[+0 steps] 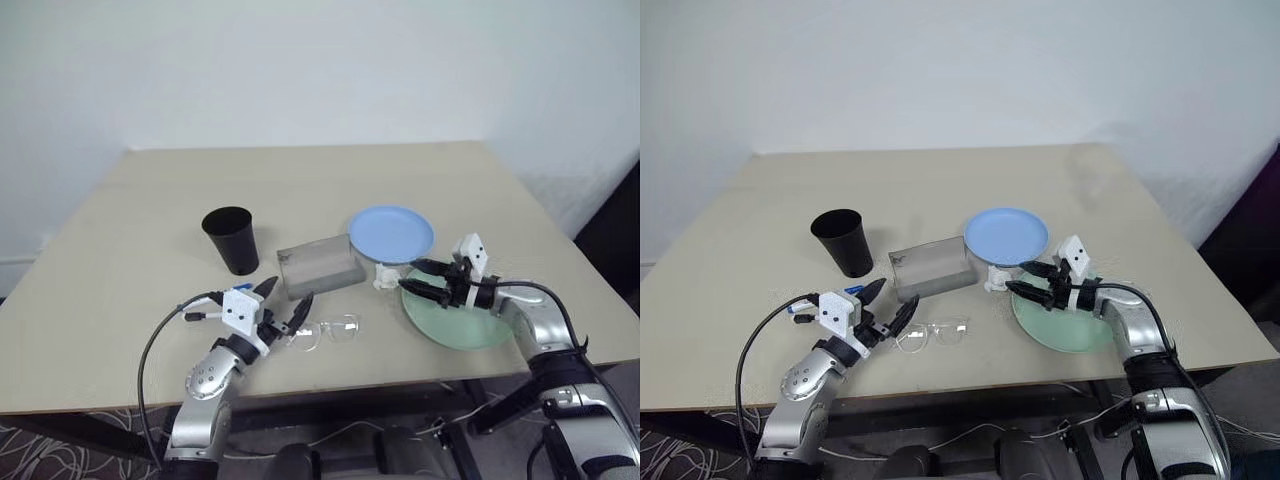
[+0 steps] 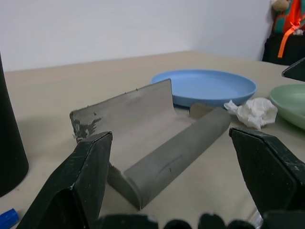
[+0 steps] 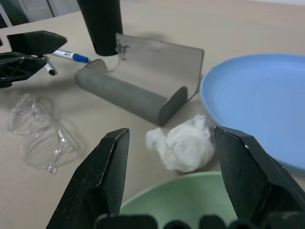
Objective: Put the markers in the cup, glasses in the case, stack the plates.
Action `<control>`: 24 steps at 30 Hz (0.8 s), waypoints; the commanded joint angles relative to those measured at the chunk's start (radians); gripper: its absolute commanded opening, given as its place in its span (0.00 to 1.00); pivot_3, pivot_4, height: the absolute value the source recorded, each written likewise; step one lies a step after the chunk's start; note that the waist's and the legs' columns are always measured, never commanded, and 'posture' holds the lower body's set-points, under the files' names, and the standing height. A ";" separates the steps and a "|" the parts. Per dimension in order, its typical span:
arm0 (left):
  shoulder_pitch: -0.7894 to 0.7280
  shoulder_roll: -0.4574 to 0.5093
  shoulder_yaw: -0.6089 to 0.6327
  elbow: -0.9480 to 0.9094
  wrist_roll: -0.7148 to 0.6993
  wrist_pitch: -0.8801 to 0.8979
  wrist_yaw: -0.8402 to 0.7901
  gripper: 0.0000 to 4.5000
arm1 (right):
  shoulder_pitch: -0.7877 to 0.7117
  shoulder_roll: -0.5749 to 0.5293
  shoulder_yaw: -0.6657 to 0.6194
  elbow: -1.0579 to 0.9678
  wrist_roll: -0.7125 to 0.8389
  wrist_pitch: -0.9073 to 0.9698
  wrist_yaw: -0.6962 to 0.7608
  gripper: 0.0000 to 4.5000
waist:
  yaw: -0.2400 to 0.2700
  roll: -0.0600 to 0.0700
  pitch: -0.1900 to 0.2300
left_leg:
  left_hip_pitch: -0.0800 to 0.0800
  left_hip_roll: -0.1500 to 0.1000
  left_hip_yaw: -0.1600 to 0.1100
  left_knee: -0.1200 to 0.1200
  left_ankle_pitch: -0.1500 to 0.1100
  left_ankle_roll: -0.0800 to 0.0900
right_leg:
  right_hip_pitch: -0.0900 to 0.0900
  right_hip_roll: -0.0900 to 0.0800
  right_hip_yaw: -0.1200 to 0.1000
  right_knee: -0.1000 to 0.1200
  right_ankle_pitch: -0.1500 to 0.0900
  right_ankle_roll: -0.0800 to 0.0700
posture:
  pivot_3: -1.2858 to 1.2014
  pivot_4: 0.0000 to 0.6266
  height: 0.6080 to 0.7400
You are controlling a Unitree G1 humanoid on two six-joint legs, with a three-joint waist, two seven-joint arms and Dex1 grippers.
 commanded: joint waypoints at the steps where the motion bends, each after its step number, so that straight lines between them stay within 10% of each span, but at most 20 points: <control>1: -0.002 -0.009 -0.009 -0.037 0.014 -0.029 0.015 0.93 | -0.051 -0.011 -0.015 0.011 -0.006 -0.029 0.021 0.67 | 0.000 0.000 0.000 | 0.000 0.000 0.000 0.000 0.000 0.000 | 0.000 0.000 0.000 0.000 0.000 0.000 | 0.52 0.00 0.97; 24: -0.044 0.046 -0.008 -0.001 -0.005 -0.008 -0.065 0.93 | 0.090 -0.035 -0.069 -0.141 -0.009 -0.012 -0.064 0.67 | 0.000 0.000 0.000 | 0.000 0.000 0.000 -0.001 0.000 0.000 | 0.000 0.000 0.000 0.000 0.000 0.000 | 0.52 0.00 0.97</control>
